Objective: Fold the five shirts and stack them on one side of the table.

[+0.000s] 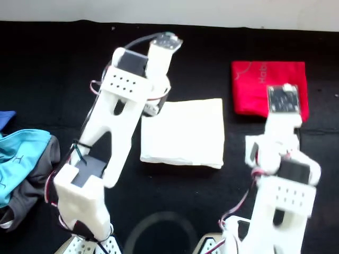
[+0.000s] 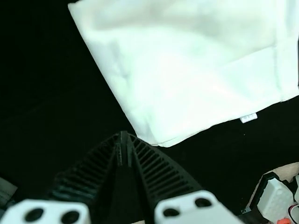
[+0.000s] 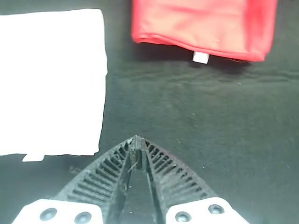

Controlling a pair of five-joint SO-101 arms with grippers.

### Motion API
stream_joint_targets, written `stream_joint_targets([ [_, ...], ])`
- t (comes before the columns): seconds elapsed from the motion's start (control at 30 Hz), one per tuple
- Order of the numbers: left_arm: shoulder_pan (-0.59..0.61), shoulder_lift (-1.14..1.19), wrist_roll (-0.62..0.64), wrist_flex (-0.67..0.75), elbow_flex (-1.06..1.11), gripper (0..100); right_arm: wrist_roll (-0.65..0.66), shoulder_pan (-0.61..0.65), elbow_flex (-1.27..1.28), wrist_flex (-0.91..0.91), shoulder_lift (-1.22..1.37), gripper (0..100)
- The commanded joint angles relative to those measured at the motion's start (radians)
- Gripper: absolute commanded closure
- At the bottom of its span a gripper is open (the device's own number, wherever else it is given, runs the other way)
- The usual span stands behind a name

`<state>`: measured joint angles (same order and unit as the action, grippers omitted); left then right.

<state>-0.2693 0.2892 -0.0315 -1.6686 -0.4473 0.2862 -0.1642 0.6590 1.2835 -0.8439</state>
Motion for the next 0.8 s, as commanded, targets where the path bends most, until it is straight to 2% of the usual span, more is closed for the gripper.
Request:
stream_joint_targets([
  [0.0, -0.005, -0.131, 0.008, 0.107, 0.289, 99, -0.003, 0.099, -0.171, 0.03, 0.179, 99.2],
  [0.07, -0.012, -0.191, 0.008, 0.192, 0.443, 99, -0.009, 0.15, -0.232, 0.028, 0.272, 99.2],
  [0.2, -0.016, -0.308, 0.009, 0.402, 0.685, 99, -0.141, 0.203, -0.395, 0.028, 0.487, 99.2],
  [0.37, -0.016, -0.372, 0.012, 0.592, 0.852, 99, -0.21, 0.278, -0.564, 0.038, 0.753, 99.2],
  [0.47, -0.016, -0.38, 0.014, 0.615, 0.865, 99, -0.209, 0.32, -0.639, 0.038, 0.869, 99.2],
  [0.63, -0.019, -0.384, 0.109, 0.611, 0.869, 99, -0.209, 0.334, -0.785, 0.027, 1.044, 99.2],
  [0.77, -0.062, -0.386, 0.117, 0.551, 0.869, 99, -0.209, 0.315, -0.917, 0.031, 1.202, 99.2],
])
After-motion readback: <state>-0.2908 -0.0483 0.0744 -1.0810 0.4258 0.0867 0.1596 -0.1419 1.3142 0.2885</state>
